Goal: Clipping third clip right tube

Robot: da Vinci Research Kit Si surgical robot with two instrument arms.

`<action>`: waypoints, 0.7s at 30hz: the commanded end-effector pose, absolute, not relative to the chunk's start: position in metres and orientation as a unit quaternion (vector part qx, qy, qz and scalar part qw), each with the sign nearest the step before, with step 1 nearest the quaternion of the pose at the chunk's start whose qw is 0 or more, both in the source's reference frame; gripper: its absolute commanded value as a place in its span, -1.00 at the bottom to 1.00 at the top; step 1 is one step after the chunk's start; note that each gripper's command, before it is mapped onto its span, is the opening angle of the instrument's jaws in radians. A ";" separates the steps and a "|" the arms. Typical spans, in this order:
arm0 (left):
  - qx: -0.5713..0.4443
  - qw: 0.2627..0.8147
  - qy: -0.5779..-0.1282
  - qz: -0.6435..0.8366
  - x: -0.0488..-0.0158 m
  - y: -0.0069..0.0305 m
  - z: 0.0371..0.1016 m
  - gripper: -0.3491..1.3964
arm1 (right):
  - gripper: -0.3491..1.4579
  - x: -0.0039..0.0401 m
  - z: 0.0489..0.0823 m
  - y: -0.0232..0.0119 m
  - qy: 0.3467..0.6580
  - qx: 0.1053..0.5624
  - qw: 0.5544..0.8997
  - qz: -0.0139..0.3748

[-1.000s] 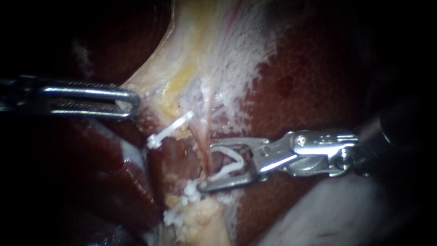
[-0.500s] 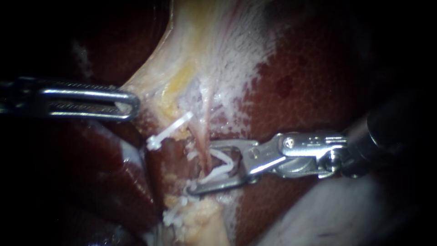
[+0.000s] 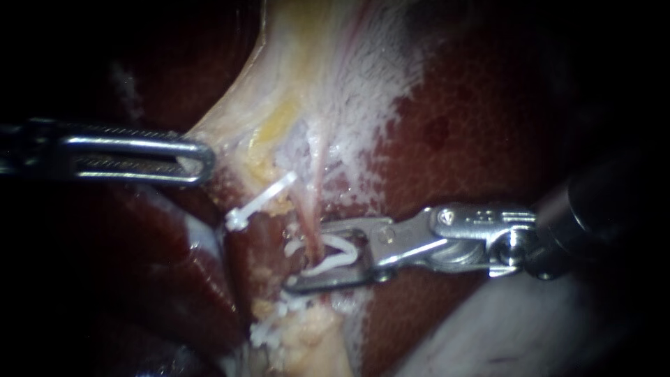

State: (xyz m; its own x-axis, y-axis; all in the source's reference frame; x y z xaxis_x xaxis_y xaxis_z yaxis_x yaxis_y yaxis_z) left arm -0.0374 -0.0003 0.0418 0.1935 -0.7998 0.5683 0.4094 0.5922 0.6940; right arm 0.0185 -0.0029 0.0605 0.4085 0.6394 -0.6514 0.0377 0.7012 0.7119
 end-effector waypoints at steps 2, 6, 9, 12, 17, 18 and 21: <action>0.199 0.746 -0.489 -0.405 -0.0374 -0.0003 0.0418 -1.00 | -0.89 0.0184 0.0605 -0.0029 0.507 0.328 0.771 0.201; 0.199 0.746 -0.489 -0.405 -0.0374 -0.0003 0.0418 -1.00 | -1.00 0.0180 0.0605 -0.0029 0.508 0.317 0.773 0.209; 0.199 0.746 -0.489 -0.405 -0.0374 -0.0003 0.0419 -1.00 | -1.00 0.0180 0.0606 -0.0030 0.508 0.317 0.773 0.209; 0.199 0.746 -0.489 -0.405 -0.0374 -0.0003 0.0420 -1.00 | -1.00 0.0179 0.0608 -0.0031 0.508 0.317 0.774 0.208; 0.199 0.746 -0.489 -0.405 -0.0374 -0.0003 0.0421 -1.00 | -1.00 0.0179 0.0608 -0.0031 0.508 0.317 0.774 0.208; 0.199 0.746 -0.489 -0.405 -0.0374 -0.0003 0.0421 -1.00 | -1.00 0.0179 0.0608 -0.0031 0.508 0.317 0.774 0.208; 0.199 0.746 -0.489 -0.405 -0.0374 -0.0003 0.0421 -1.00 | -1.00 0.0179 0.0608 -0.0031 0.508 0.317 0.774 0.208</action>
